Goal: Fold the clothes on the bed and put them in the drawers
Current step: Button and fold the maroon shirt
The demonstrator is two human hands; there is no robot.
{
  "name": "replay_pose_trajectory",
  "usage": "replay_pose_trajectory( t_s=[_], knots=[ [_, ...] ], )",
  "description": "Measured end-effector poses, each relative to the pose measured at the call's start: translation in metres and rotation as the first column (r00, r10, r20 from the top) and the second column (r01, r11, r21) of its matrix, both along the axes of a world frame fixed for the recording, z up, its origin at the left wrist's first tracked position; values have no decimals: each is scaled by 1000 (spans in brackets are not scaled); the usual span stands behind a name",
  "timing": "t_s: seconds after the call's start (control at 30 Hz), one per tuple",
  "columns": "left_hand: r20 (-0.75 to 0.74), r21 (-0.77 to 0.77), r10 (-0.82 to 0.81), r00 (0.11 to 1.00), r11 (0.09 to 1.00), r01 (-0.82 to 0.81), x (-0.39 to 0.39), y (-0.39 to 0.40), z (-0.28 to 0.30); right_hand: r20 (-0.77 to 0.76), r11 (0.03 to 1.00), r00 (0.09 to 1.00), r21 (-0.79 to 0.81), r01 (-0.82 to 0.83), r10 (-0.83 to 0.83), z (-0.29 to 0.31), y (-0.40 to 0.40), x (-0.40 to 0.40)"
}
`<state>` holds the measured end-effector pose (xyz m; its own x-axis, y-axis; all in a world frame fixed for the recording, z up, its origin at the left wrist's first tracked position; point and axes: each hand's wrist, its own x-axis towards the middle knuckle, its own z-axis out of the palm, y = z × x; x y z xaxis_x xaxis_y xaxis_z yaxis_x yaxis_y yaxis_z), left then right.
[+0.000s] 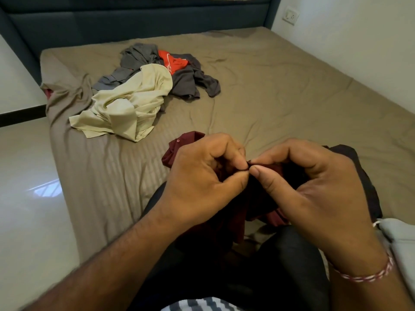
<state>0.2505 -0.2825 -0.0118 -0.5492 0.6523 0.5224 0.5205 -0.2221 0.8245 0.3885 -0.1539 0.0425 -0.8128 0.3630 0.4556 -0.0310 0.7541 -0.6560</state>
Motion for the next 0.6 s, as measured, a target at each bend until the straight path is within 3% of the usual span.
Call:
replay_pose_trajectory(
  t_s=[0.1, 0.23, 0.4, 0.6],
  knots=[
    [133, 28, -7, 991, 1000, 4, 4, 0, -2, -5, 999, 1000, 51, 13, -12, -2, -1, 0],
    [35, 26, 99, 995, 995, -100, 6, 0, 0, -10, 998, 998, 24, 57, -56, -8, -1, -1],
    [-46, 60, 111, 993, 992, -108, 2, 0, -3, 87, 992, 996, 124, 25, -36, -10, 1, -4],
    [179, -95, -32, 983, 994, 50, -2, -4, -14, 240, 994, 969, 102, 35, -59, -7, 9, -7]
  ],
)
